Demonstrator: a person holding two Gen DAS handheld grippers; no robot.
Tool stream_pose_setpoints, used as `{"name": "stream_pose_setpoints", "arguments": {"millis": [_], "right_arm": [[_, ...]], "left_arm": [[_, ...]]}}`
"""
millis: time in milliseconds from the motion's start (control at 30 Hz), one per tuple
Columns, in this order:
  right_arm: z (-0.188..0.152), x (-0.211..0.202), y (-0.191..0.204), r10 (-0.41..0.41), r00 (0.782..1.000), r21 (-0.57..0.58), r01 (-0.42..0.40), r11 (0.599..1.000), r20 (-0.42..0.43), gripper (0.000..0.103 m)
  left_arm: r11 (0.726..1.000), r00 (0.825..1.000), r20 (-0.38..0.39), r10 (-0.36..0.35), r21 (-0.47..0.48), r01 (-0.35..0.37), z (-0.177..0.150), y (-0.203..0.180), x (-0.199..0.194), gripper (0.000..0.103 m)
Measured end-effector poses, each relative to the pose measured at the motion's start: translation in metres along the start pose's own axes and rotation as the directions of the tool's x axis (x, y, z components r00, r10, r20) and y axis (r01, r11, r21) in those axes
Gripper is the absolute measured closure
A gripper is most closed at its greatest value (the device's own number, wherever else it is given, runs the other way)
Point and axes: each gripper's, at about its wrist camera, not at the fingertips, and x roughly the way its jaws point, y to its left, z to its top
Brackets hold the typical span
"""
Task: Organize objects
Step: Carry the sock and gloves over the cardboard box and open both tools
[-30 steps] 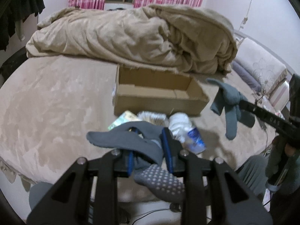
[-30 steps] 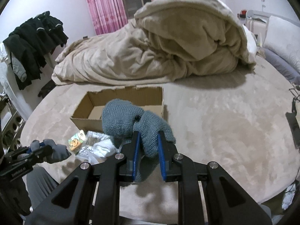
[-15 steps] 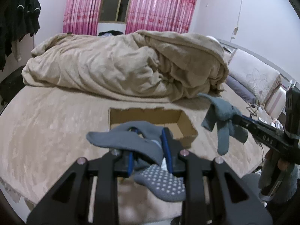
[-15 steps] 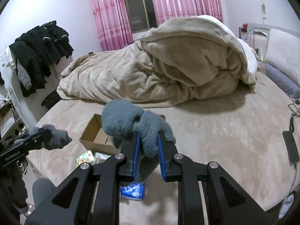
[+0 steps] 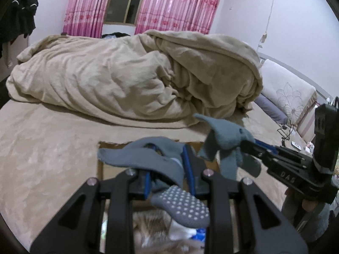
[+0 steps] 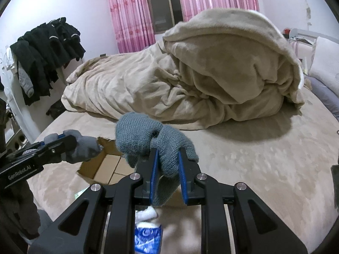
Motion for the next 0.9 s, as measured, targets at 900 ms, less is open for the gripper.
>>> {"name": "stream_pose_setpoints", "arguments": {"millis": [900], "right_arm": [[-0.046, 0.105, -0.005, -0.063, 0.983, -0.029, 0.059, 0.998, -0.172, 0.074]], "left_arm": [[0.996, 0.971, -0.221, 0.086, -0.014, -0.091, -0.048, 0.021, 0.101, 0.061]]}}
